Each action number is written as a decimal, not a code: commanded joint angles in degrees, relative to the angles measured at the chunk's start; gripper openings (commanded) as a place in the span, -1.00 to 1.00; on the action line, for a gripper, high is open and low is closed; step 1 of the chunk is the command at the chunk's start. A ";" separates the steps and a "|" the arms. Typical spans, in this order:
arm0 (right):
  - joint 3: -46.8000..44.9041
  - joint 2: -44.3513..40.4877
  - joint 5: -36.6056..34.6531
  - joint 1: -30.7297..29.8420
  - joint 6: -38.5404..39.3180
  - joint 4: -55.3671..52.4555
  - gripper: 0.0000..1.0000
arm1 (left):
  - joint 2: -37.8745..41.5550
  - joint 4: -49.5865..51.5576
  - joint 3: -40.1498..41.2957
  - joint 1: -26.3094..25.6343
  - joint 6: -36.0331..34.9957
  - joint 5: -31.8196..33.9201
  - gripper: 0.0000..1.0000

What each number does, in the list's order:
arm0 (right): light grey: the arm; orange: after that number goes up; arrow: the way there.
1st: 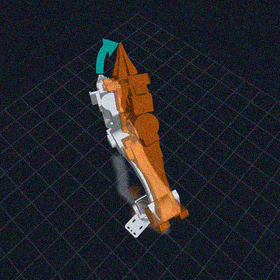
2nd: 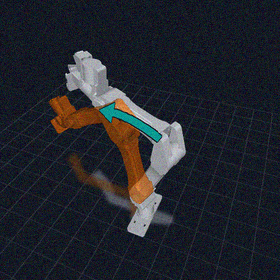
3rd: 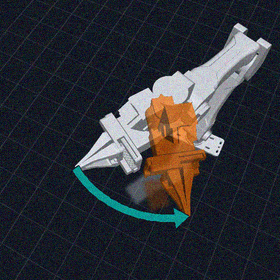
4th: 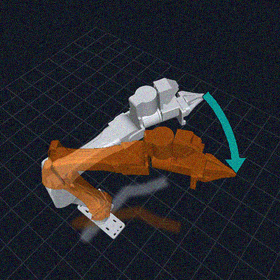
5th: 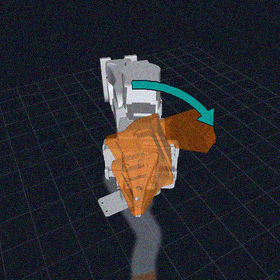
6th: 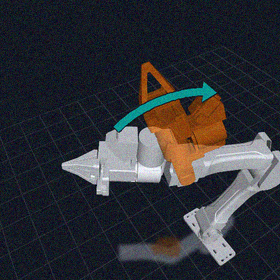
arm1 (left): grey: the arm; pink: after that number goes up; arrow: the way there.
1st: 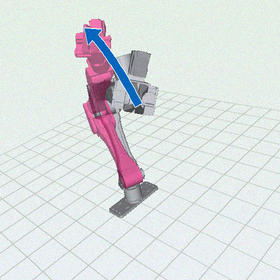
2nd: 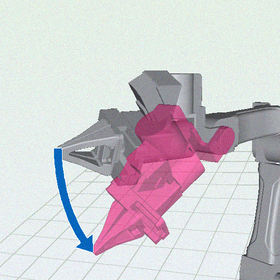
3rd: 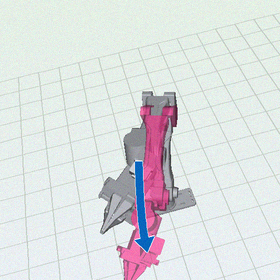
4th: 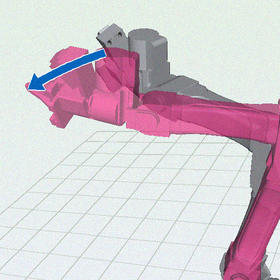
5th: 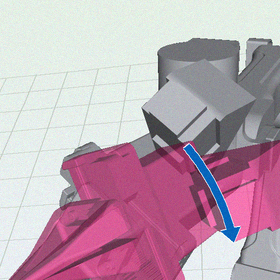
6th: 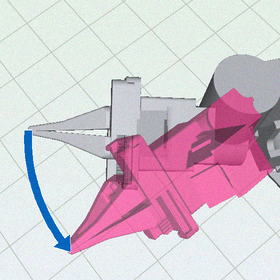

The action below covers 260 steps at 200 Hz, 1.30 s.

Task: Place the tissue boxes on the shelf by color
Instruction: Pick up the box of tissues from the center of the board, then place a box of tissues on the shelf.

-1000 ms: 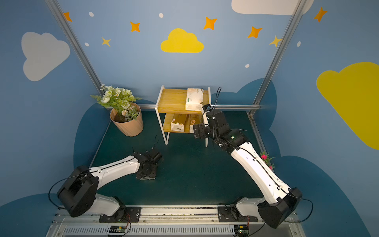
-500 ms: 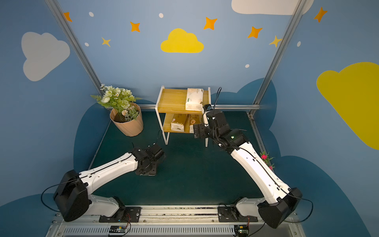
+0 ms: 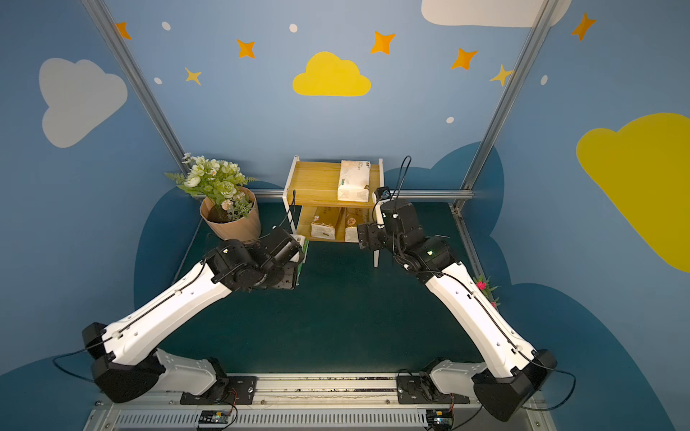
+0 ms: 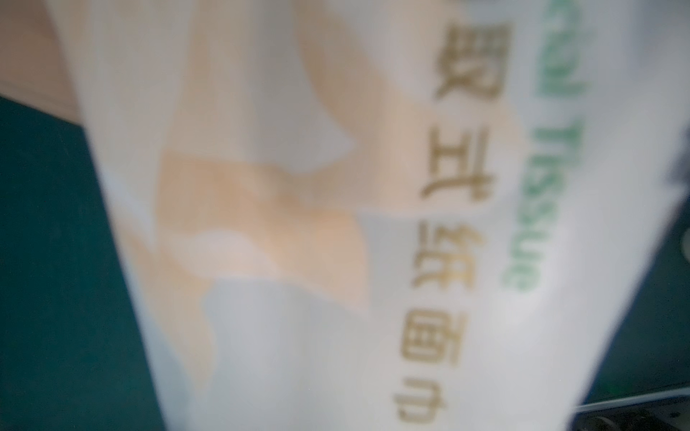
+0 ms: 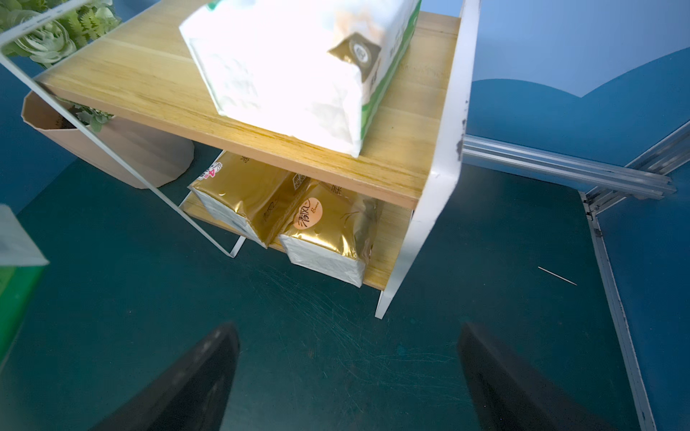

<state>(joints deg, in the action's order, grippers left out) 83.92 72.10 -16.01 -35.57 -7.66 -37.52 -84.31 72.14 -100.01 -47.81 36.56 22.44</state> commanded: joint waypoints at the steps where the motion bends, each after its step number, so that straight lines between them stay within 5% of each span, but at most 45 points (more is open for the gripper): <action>1: -0.92 -2.59 -1.22 0.33 1.06 1.14 0.96 | -5.89 2.40 -9.02 0.06 -7.22 1.67 0.18; 90: -6.31 -10.31 -3.68 0.29 -1.43 -0.14 0.96 | -30.59 13.77 -50.71 6.83 -16.42 1.48 0.21; 260: -10.47 -11.49 -4.50 0.30 -3.28 -0.62 0.96 | -35.30 1.08 -57.46 9.93 -20.00 4.37 0.21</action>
<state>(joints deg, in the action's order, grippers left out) 74.02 60.90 -20.47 -35.44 -10.28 -38.02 -118.26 78.48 -156.03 -38.33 18.41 24.03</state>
